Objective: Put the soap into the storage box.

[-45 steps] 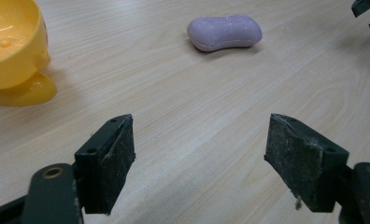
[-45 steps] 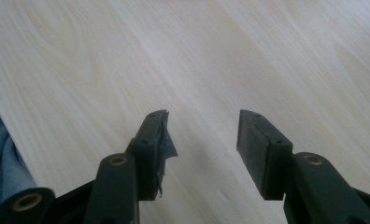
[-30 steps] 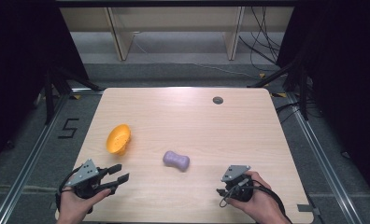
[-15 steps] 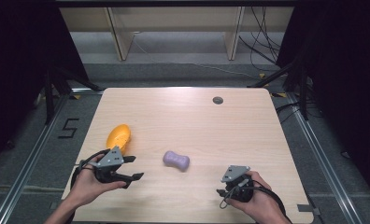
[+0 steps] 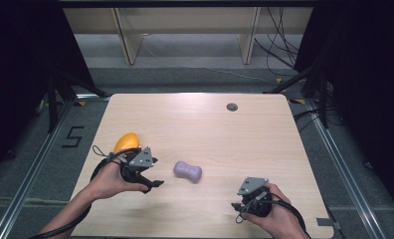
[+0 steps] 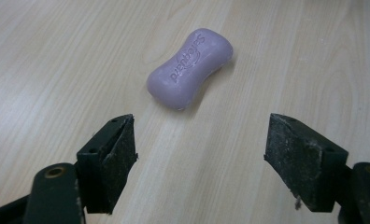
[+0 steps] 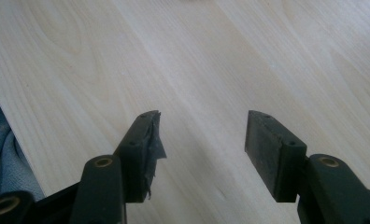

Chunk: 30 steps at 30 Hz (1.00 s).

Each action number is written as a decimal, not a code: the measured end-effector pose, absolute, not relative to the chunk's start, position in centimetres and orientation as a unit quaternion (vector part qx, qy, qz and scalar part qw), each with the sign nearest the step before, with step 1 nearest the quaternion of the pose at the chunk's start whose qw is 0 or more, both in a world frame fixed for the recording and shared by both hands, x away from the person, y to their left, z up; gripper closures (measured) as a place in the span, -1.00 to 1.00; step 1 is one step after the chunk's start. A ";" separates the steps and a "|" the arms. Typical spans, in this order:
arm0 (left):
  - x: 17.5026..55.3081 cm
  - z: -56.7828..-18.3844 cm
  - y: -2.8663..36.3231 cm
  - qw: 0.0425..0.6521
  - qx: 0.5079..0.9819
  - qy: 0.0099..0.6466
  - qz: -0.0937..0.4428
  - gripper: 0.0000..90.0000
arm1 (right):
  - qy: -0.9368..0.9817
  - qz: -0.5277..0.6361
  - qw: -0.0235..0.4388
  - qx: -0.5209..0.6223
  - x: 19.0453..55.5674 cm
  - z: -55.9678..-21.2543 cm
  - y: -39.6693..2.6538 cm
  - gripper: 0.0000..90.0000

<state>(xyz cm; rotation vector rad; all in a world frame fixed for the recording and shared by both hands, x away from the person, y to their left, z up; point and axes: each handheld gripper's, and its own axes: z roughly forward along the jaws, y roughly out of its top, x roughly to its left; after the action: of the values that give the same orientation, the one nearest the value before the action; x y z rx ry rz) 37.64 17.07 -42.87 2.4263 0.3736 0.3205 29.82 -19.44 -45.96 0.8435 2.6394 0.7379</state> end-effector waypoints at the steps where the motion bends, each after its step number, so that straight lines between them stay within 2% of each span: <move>1: 37.8 -42.9 16.9 0.326 0.928 0.139 0.118 -0.47 | 0.913 0.254 0.136 0.288 29.8 -46.0 -19.5 0.01; 19: 40.6 -42.2 13.9 0.255 0.956 0.091 0.109 -0.54 | 0.911 0.260 0.142 0.285 29.9 -46.2 -19.6 -0.03; 30: 41.9 -42.6 12.6 0.255 0.958 0.078 0.105 -0.57 | 0.911 0.263 0.140 0.284 30.0 -46.2 -19.6 -0.04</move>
<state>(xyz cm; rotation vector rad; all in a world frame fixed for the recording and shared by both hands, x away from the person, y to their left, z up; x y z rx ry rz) 41.92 12.65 -42.60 2.6022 0.2123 0.2849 29.98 -19.62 -46.21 0.8217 2.6334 0.7604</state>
